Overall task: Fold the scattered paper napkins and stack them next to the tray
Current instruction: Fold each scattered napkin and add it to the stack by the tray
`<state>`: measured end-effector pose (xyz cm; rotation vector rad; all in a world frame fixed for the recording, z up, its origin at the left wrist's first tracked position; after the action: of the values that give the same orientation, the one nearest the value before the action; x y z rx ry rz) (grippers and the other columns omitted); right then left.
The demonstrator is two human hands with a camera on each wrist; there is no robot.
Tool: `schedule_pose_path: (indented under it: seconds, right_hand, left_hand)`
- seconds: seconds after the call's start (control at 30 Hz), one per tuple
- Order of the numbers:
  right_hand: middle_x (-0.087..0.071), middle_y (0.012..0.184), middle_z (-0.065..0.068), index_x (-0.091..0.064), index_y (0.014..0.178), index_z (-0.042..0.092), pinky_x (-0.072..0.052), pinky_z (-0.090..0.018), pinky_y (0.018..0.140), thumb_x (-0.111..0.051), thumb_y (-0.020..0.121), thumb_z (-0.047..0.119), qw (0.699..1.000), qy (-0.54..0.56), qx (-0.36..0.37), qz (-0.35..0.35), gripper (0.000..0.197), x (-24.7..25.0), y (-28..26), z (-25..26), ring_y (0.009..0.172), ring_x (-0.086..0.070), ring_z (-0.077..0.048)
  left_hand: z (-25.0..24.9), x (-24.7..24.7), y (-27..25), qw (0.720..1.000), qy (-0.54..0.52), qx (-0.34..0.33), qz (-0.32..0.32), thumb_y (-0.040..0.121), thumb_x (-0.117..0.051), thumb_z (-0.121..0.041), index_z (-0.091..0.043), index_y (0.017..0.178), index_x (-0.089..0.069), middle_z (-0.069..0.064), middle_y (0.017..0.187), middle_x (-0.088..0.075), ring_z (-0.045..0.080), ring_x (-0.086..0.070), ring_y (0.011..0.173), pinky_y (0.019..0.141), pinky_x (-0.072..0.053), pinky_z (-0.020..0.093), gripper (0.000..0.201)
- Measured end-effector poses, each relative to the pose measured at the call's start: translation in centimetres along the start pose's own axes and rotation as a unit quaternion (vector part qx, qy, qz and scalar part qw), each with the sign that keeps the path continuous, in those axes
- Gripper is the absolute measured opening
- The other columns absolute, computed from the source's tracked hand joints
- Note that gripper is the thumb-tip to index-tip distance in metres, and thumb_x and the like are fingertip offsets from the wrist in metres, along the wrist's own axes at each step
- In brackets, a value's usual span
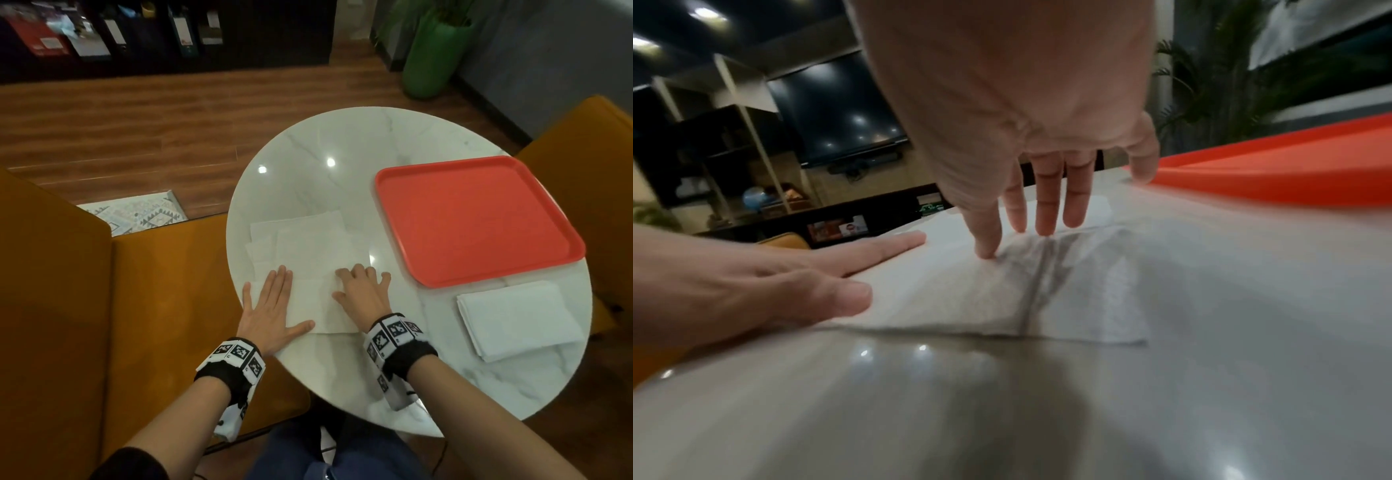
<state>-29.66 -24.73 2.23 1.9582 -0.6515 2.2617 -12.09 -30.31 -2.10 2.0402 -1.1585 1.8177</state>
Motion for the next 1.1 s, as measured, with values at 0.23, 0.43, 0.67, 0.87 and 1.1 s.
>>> schedule_pose_path:
  seconds: [0.23,0.43,0.67,0.87,1.1]
  right_hand:
    - [-0.047,0.117,-0.005,-0.056,0.103,0.022,-0.028,-0.044,0.098,-0.066,0.082,0.031,0.978,0.182,-0.080,0.068,0.024,0.3,1.5,-1.1,0.114,-0.041,-0.026]
    - [-0.045,0.107,-0.001,-0.057,0.091,0.021,-0.027,-0.042,0.094,-0.062,0.087,0.029,0.974,0.218,-0.045,0.046,0.011,1.7,0.6,-1.4,0.110,-0.043,-0.024]
    - [-0.056,0.094,-0.003,-0.048,0.118,0.020,-0.046,-0.034,0.078,-0.068,0.083,0.029,0.879,0.477,-0.025,-0.007,0.041,5.0,-2.7,-7.0,0.082,-0.054,-0.017]
    - [-0.068,0.087,-0.008,-0.064,0.099,0.002,-0.050,-0.030,0.070,-0.062,0.089,0.011,0.750,0.649,-0.117,-0.048,0.014,5.6,-6.4,-14.5,0.077,-0.063,-0.016]
    - [-0.064,0.089,-0.007,-0.063,0.089,0.013,-0.050,-0.030,0.067,-0.051,0.095,0.014,0.689,0.652,-0.287,-0.135,0.014,5.8,-10.9,-28.6,0.083,-0.058,-0.020]
  left_hand:
    - [-0.2,0.5,0.3,0.999,-0.027,0.001,-0.025,0.076,-0.004,-0.080,-0.023,0.152,0.010,-0.002,0.159,0.017,0.016,0.011,0.148,0.113,0.008,0.058,0.096]
    - [-2.3,4.2,1.3,0.994,-0.030,-0.032,-0.096,0.093,-0.049,-0.045,-0.028,0.145,-0.029,0.002,0.149,-0.030,0.022,-0.038,0.134,0.111,-0.004,0.061,0.058]
    - [-6.0,9.9,2.5,0.961,-0.248,-0.115,-0.032,0.092,-0.059,-0.033,-0.024,0.094,-0.065,-0.007,0.091,-0.069,0.013,-0.062,0.087,0.078,-0.049,0.033,0.012]
    - [-13.9,12.8,2.7,0.925,-0.342,-0.165,0.004,0.090,-0.064,-0.030,-0.019,0.092,-0.069,-0.006,0.083,-0.069,0.009,-0.063,0.080,0.073,-0.047,0.024,0.012]
    - [-12.9,10.3,1.7,0.923,-0.374,-0.078,0.041,0.089,-0.064,-0.017,-0.025,0.094,-0.070,-0.001,0.080,-0.072,0.011,-0.068,0.078,0.078,-0.052,0.021,0.012]
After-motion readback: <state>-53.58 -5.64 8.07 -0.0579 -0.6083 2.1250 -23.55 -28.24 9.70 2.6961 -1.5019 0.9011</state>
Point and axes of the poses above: each hand's wrist, its own y-axis towards the middle knuckle, its own x-axis out of the back of the hand, z = x × y, the point moved 3 cm from there along y, towards the middle knuckle
